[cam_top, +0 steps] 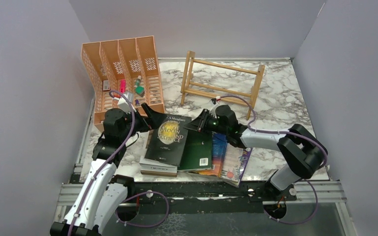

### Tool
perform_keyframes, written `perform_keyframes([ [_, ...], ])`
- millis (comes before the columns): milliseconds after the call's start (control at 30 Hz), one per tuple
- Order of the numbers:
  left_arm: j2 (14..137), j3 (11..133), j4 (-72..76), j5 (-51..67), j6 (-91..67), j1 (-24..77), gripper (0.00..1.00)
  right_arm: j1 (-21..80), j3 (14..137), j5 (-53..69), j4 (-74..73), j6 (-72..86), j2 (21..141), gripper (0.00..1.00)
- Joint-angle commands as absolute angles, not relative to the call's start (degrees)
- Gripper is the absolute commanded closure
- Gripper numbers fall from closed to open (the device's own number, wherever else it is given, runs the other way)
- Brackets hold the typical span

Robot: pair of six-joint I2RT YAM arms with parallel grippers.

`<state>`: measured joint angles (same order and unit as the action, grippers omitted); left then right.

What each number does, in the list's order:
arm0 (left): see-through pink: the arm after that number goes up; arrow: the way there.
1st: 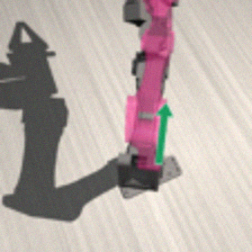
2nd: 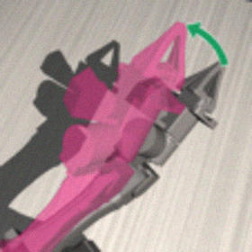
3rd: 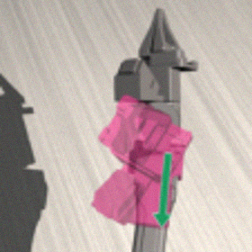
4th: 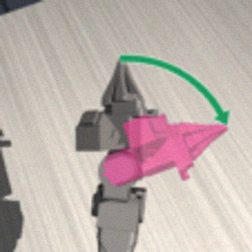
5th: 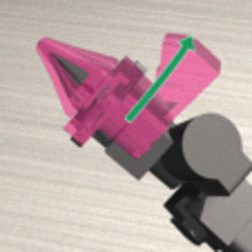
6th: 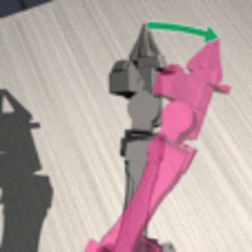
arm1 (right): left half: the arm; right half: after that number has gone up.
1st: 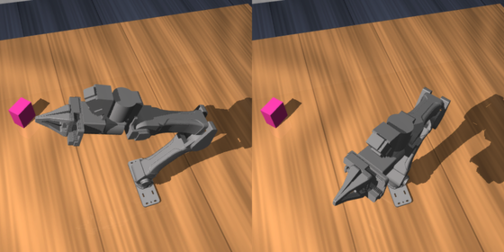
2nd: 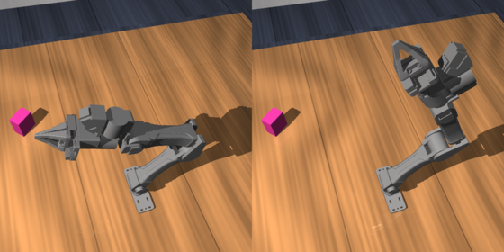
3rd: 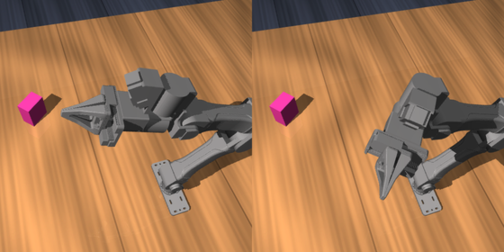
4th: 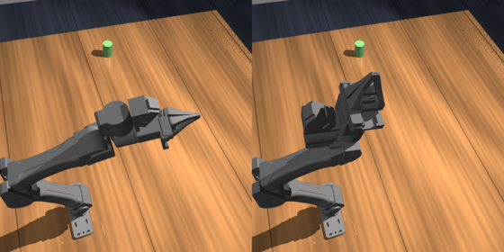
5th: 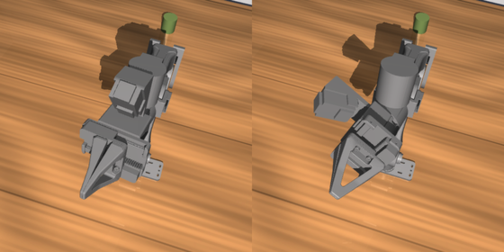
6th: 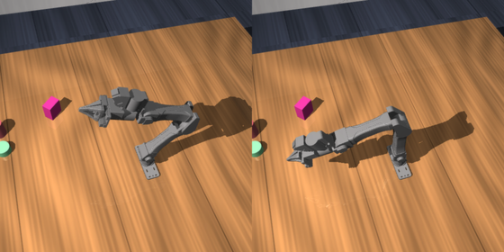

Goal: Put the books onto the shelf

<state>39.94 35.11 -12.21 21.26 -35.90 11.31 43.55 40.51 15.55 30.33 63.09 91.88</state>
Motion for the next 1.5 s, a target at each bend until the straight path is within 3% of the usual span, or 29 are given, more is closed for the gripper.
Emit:
perform_keyframes([
  [0, 40.1, 35.2, -8.6, 21.8, -38.4, 11.2, 0.02, 43.9, 40.2, 14.7, 29.6, 55.6, 84.9, 0.99],
  [267, 41.6, 35.9, -10.8, 26.3, -38.6, 11.2, 0.02, 40.9, 41.4, 20.3, 23.8, 53.3, 73.9, 0.99],
  [500, 46.3, 41.8, -15.3, 34.1, -35.5, 11.2, 0.02, 31.4, 43.0, 32.5, 20.7, 56.1, 68.6, 0.99],
  [667, 49.4, 40.7, -10.2, 43.1, -39.2, 11.1, 0.02, 25.2, 42.6, 38.7, 23.5, 60.1, 66.8, 0.99],
  [967, 51.5, 36.6, 2.0, 51.4, -45.7, 11.2, 0.02, 24.1, 42.5, 43.2, 32.8, 63.9, 67.0, 0.99],
  [1167, 49.5, 41.3, -2.1, 55.3, -41.6, 10.9, 0.16, 24.0, 42.2, 48.4, 43.1, 70.5, 68.5, 0.99],
  [1267, 47.4, 41.8, 4.1, 59.0, -46.3, 10.9, 0.21, 24.0, 42.5, 49.9, 46.0, 72.8, 69.2, 0.99],
  [1467, 44.9, 37.6, 17.6, 60.1, -60.0, 11.0, 0.45, 24.1, 43.7, 50.1, 46.9, 74.3, 70.2, 0.99],
])
